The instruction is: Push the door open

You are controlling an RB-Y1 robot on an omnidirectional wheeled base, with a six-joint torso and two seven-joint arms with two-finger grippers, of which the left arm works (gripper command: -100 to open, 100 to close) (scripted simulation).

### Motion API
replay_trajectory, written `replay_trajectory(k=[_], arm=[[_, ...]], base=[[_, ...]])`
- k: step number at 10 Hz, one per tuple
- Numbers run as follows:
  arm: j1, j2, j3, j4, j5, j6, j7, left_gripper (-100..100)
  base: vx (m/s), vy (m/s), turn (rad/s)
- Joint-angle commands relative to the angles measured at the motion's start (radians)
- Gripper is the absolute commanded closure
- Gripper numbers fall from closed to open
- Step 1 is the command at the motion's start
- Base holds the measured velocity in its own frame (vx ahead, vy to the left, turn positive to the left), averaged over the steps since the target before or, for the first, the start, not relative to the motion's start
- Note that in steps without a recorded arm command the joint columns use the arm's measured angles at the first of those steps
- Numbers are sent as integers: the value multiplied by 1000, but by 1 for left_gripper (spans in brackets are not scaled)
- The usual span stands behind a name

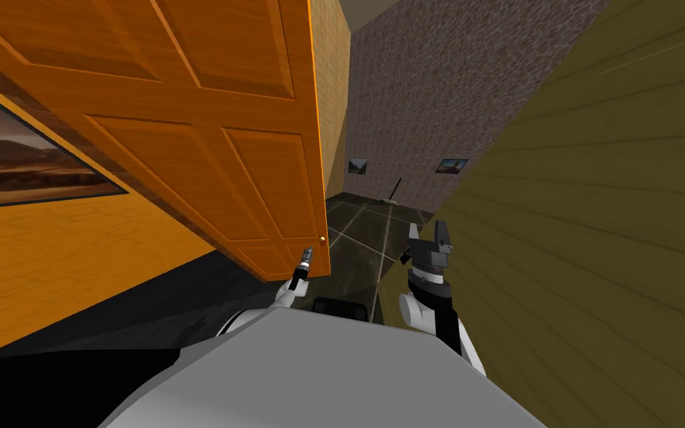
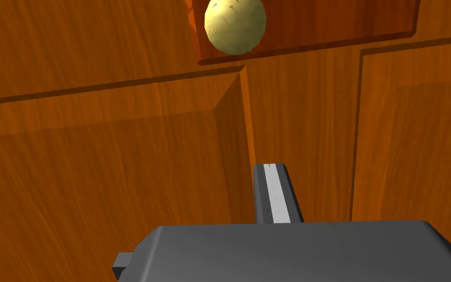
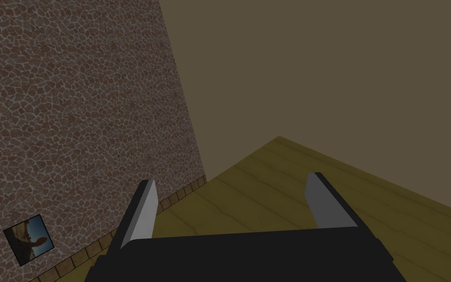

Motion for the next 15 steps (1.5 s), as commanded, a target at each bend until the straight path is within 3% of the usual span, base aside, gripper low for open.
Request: replay_trajectory(k=[1, 3, 6, 7, 8, 10, 13, 15], arm=[[-3, -18, -17, -10, 18, 10, -23, -100], [-17, -47, -31, -1, 38, 13, -48, -100], [-35, -112, -51, 11, 65, 17, -81, -100], [-22, -104, -49, 3, 59, 10, -77, -100], [-20, -78, -48, -1, 61, 12, -80, -100], [-21, -58, -45, 1, 62, 10, -82, -100], [-21, -48, -40, 2, 65, 8, -85, -100], [-22, -56, -36, 3, 67, 6, -88, -100]], base=[[-214, -6, 208], [-189, -21, 131], [-133, -86, 107], [-55, -57, 12], [98, 8, -13], [231, 52, -19], [211, -7, -21], [250, -9, -28]])
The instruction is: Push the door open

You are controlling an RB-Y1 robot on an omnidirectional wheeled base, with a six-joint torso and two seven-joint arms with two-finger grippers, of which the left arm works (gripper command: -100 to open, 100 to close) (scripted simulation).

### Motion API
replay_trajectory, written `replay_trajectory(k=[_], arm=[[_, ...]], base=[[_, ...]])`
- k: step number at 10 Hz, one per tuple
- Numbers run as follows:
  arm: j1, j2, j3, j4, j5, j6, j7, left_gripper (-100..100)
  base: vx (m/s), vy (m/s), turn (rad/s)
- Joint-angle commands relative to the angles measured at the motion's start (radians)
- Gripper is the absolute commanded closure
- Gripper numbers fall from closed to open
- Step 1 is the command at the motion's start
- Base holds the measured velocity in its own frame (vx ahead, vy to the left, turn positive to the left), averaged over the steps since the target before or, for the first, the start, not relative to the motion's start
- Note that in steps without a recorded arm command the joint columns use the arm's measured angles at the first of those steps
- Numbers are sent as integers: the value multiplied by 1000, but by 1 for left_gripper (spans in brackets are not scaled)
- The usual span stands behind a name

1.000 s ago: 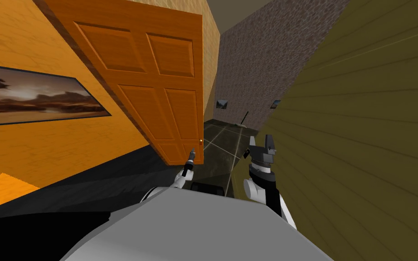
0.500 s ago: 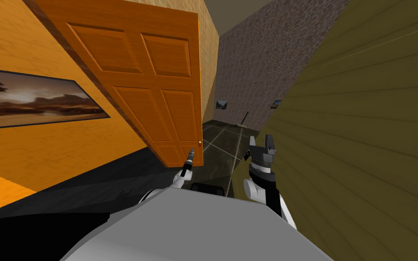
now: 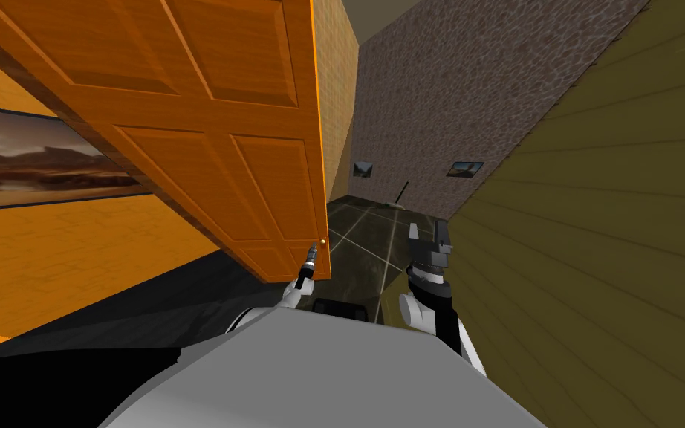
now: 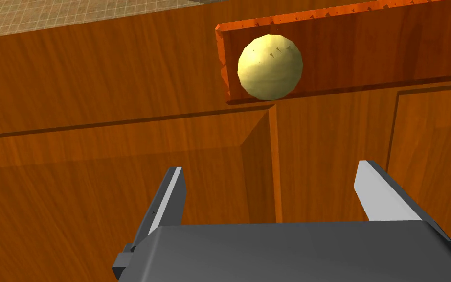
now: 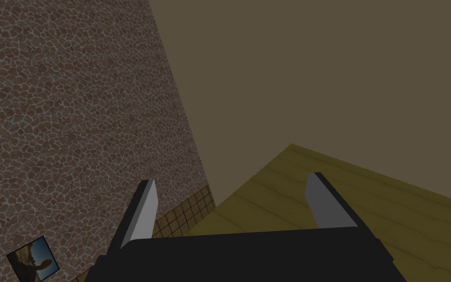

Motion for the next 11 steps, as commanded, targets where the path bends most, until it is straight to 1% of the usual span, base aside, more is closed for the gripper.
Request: replay_trajectory(k=[1, 2, 3, 4, 5, 10, 11], arm=[[0, -14, 3, 0, 2, -1, -3, -100], [0, -28, 5, 1, 3, -2, -4, -100], [-1, -46, 7, 1, 4, -3, -6, -100], [1, -37, 6, -2, 3, -1, -6, -100], [1, -37, 6, -2, 3, -1, -6, 100], [1, -37, 6, -2, 3, -1, -6, 100], [1, -10, 27, -3, 17, 2, -19, 100]], base=[[234, -15, -32], [229, -17, -27], [213, 5, -22], [82, 4, 14], [-18, -4, -11], [-14, 0, -2], [138, 2, 65]])
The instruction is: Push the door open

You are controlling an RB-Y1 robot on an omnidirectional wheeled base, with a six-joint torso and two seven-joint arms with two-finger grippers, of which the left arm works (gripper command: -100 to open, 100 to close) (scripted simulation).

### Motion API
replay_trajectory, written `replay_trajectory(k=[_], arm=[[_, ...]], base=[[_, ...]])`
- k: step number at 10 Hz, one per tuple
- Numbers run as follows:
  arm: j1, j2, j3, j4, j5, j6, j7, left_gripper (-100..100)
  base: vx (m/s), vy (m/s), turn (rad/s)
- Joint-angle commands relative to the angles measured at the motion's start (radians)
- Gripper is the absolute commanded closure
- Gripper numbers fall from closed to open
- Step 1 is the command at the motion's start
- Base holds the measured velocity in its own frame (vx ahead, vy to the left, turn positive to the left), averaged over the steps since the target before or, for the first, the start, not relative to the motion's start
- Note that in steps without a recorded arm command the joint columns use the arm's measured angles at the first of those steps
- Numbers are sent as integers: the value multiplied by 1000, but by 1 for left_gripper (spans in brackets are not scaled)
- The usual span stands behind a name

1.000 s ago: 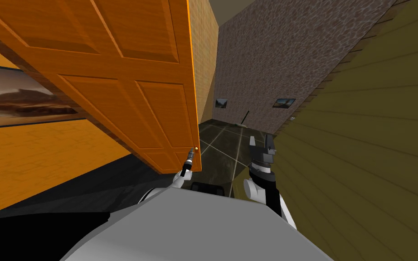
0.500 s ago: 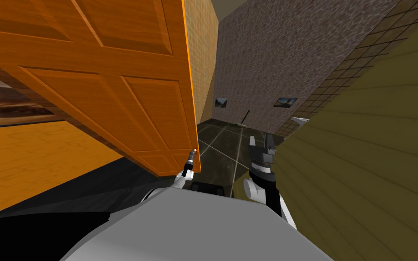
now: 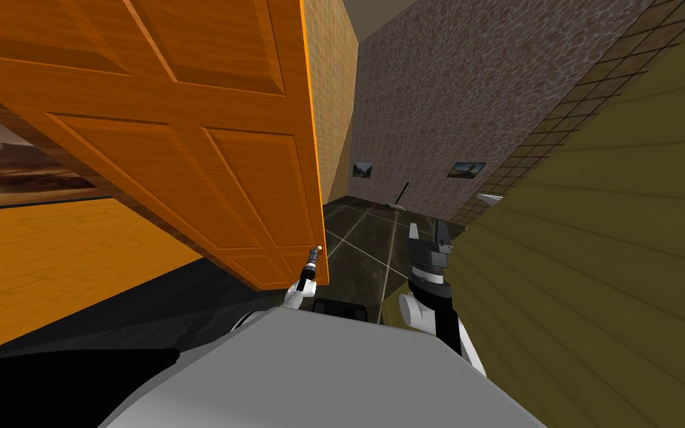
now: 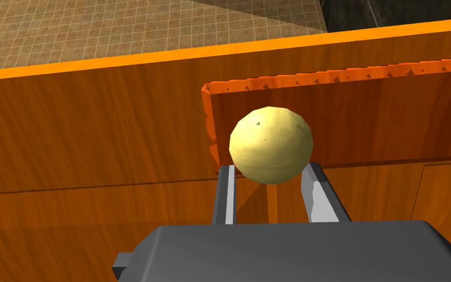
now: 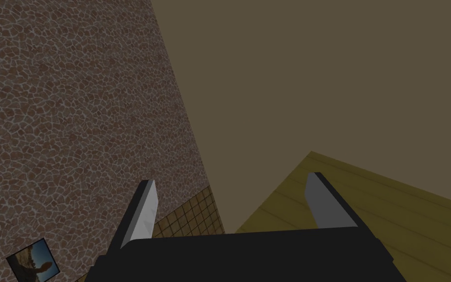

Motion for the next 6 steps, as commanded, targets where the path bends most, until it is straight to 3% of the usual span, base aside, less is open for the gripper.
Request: replay_trajectory(k=[1, 2, 3, 6], arm=[[-19, 29, 19, 17, 13, -11, -6, 100], [-19, 29, 19, 29, 13, -11, -6, 100], [-46, 46, 8, 87, 11, -43, -3, -100], [-35, 58, -32, 59, -2, -25, 16, -100]], base=[[193, -1, 79], [100, 1, 14], [-14, 49, 198], [-77, 95, 255]])
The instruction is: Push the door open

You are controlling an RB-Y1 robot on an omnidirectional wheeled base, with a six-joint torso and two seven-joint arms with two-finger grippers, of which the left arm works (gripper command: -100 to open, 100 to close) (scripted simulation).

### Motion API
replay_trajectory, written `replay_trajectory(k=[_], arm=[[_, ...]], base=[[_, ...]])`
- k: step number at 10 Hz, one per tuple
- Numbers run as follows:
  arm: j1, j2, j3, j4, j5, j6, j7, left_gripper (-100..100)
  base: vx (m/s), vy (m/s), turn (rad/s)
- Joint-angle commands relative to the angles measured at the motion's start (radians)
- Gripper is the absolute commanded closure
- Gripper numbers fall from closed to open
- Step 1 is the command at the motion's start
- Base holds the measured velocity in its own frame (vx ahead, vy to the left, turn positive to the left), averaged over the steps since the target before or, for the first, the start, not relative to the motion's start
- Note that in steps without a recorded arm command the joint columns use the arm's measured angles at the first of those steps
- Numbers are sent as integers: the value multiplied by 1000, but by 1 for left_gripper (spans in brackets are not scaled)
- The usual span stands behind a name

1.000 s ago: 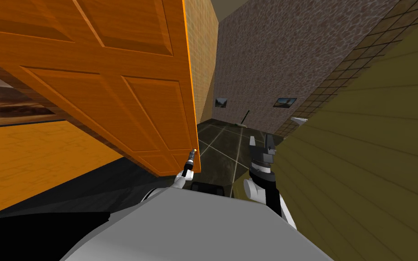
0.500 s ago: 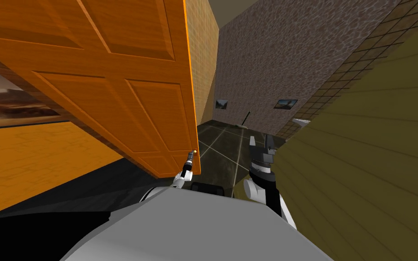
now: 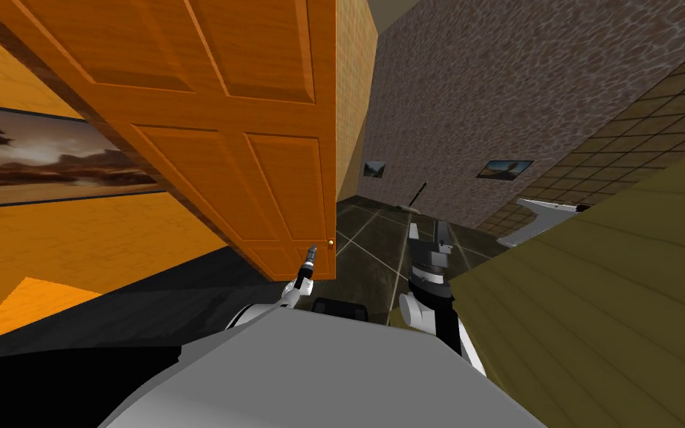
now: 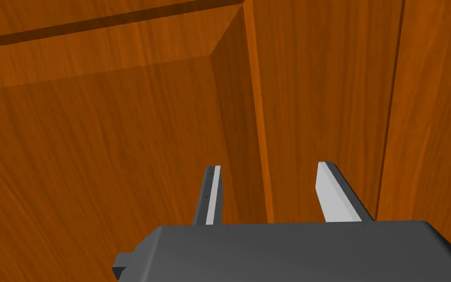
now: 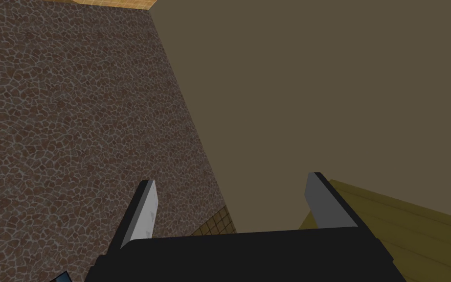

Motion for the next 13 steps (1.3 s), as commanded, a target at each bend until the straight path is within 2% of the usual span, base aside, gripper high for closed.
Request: replay_trajectory(k=[1, 2, 3, 5, 6, 8, 9, 13], arm=[[10, -3, -23, -24, -8, 14, 12, -100], [13, -9, -33, -31, -11, 18, 17, -100], [17, -22, -48, -42, -16, 25, 24, -100], [17, -22, -48, -42, -16, 25, 24, -100], [22, -43, -66, -55, -22, 33, 32, -100], [22, -43, -66, -55, -22, 33, 32, -100], [25, -62, -77, -63, -26, 38, 37, -100], [28, -85, -87, -70, -29, 43, 42, -100]], base=[[-94, 53, 202], [-89, 24, 232], [-100, -17, 269], [-49, -33, 25], [-55, -58, 182], [-45, -60, 59], [-86, -99, 114], [-82, -165, 53]])
